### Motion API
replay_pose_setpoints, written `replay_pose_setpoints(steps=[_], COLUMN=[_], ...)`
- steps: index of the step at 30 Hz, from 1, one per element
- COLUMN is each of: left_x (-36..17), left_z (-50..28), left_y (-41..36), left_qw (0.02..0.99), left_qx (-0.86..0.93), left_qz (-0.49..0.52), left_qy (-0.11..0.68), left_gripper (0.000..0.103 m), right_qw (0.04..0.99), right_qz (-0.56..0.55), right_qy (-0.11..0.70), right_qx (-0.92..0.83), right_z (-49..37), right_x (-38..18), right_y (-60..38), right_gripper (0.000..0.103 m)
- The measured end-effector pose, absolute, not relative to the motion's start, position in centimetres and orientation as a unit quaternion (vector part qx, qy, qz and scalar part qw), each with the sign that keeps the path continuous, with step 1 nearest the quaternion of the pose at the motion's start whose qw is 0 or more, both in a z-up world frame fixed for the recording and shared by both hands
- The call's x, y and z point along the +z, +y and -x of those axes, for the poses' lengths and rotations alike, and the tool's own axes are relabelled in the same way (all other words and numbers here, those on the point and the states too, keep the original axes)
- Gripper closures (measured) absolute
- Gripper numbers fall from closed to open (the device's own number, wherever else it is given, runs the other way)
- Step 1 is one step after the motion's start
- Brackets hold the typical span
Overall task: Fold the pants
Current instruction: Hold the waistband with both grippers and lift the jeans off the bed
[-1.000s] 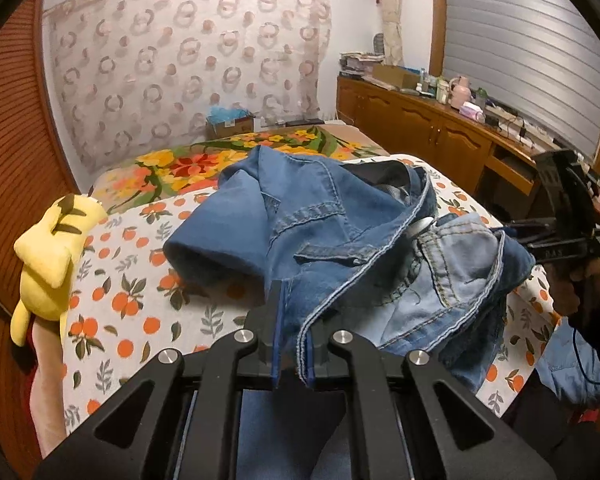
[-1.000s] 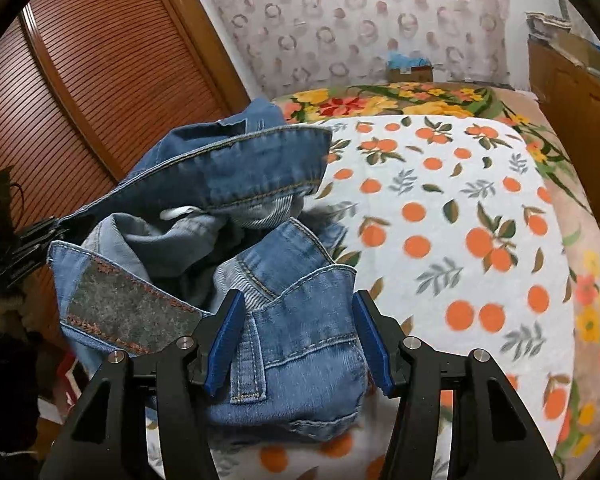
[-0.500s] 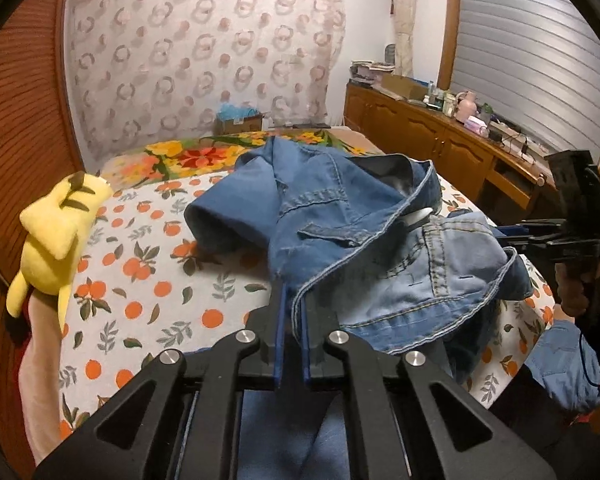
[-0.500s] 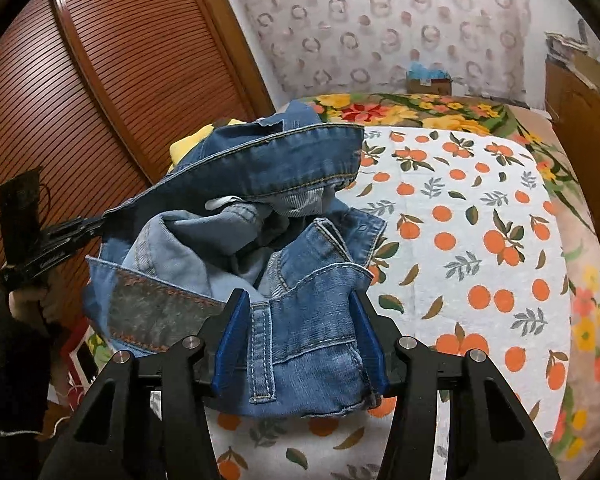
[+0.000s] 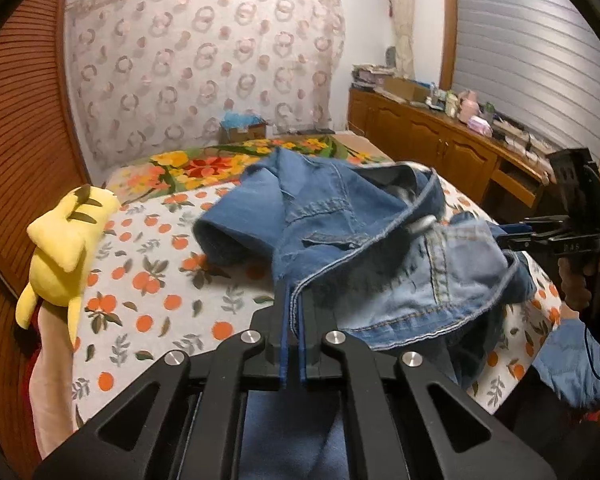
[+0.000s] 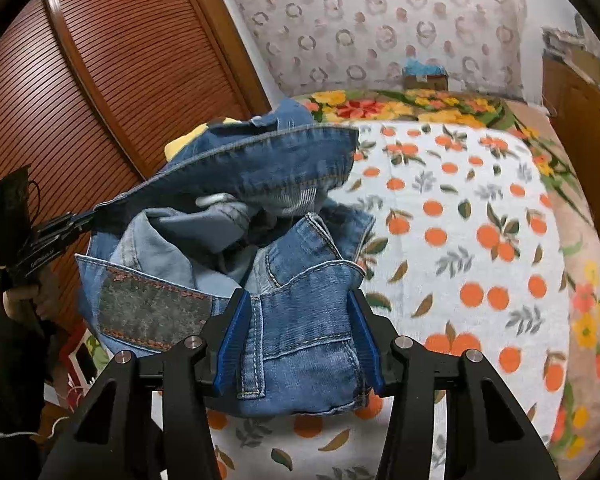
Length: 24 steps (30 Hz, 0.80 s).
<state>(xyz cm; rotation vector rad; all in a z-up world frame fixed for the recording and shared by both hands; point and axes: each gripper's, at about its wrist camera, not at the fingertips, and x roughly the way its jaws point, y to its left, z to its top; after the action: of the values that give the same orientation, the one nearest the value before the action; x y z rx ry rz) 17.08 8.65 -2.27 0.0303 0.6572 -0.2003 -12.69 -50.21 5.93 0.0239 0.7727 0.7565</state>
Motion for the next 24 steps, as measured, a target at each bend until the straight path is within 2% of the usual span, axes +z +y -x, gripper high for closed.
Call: replay_pose_setpoints(steps=[11,18,24], left_x=[-2.1,-2.5,-1.7], left_z=[-17.4,-17.7,-18.1], left_y=[10.3,10.4,9.9], left_qw=[0.944,0.944,0.947], left_qx=[-0.080,-0.078,-0.081], left_qz=[-0.005,-0.005,-0.016], left_qy=[0.319,0.321,0.310], left_gripper=[0.100,0.100,0.100], right_qw=[0.868,0.843,0.852], right_qz=[0.025,0.046,0.026], right_qy=[0.332,0.360,0.382], right_qx=[0.370,0.396,0.356], right_z=[8.1,5.3,5.8], right_x=[8.1,6.7,5.9], right_y=[-47.2,-44.3,-46.5], right_gripper=[0.047,0.044,0.044])
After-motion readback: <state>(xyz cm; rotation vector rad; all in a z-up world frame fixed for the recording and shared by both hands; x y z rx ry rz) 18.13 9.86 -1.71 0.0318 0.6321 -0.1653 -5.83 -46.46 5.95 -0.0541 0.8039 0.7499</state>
